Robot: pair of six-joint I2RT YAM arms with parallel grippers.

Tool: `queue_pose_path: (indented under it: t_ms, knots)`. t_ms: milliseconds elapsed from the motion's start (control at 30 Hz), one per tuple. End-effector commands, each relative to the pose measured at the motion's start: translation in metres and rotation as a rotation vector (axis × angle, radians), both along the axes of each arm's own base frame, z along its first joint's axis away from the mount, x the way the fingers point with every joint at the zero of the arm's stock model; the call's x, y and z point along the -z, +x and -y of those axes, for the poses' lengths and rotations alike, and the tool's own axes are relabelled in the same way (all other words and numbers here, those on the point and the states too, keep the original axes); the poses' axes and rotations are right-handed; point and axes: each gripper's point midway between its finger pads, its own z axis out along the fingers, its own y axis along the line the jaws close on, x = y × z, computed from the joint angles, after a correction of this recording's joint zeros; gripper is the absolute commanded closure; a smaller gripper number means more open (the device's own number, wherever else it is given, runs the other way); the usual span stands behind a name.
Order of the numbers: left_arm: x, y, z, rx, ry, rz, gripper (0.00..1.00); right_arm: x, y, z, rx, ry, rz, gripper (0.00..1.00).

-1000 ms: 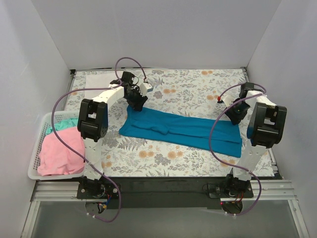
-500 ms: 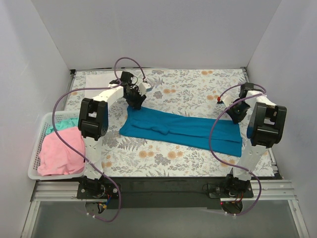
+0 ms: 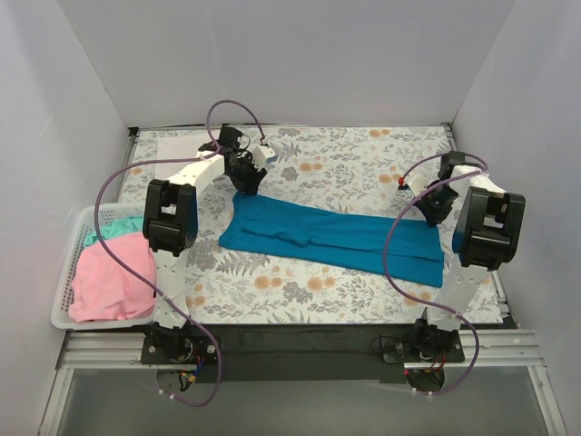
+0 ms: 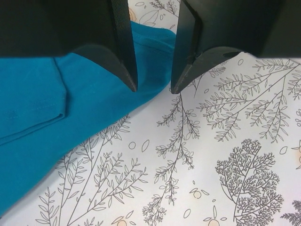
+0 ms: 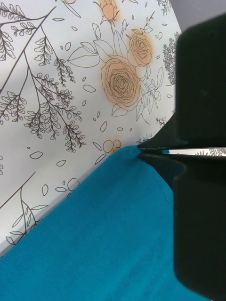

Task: Fold and stack the t-shirts
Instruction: Fold the tshirt

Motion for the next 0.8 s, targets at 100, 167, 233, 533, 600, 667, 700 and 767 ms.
queue_pose_path:
  t_ms: [100,167,233,533,600,667,700,767]
  knots:
    - [0.009,0.009,-0.001,0.031,0.025,0.007,0.66,0.003,0.004,0.002,-0.042,0.0,-0.006,0.99]
    - [0.017,0.006,-0.004,0.037,0.041,-0.016,0.66,0.004,0.003,0.002,-0.042,0.0,-0.006,0.99]
    - [0.019,0.003,-0.006,0.042,0.053,-0.026,0.67,0.004,0.003,0.003,-0.042,-0.002,-0.008,0.99]
    - [0.009,0.005,-0.021,-0.003,0.05,-0.02,1.0,0.002,0.004,0.01,-0.023,-0.037,-0.007,0.99]
    - [0.003,0.009,-0.027,-0.025,0.031,-0.01,1.0,-0.001,0.003,0.015,-0.019,-0.049,0.0,0.99]
    - [-0.007,0.02,-0.04,-0.079,0.009,0.022,1.0,-0.005,0.002,0.023,-0.007,-0.058,0.008,0.99]
    - [-0.009,0.025,-0.049,-0.099,0.004,0.033,1.0,-0.006,0.002,0.026,-0.005,-0.058,0.013,0.99]
    - [-0.011,0.031,-0.054,-0.119,0.002,0.044,1.0,-0.006,0.001,0.029,-0.001,-0.057,0.011,0.99]
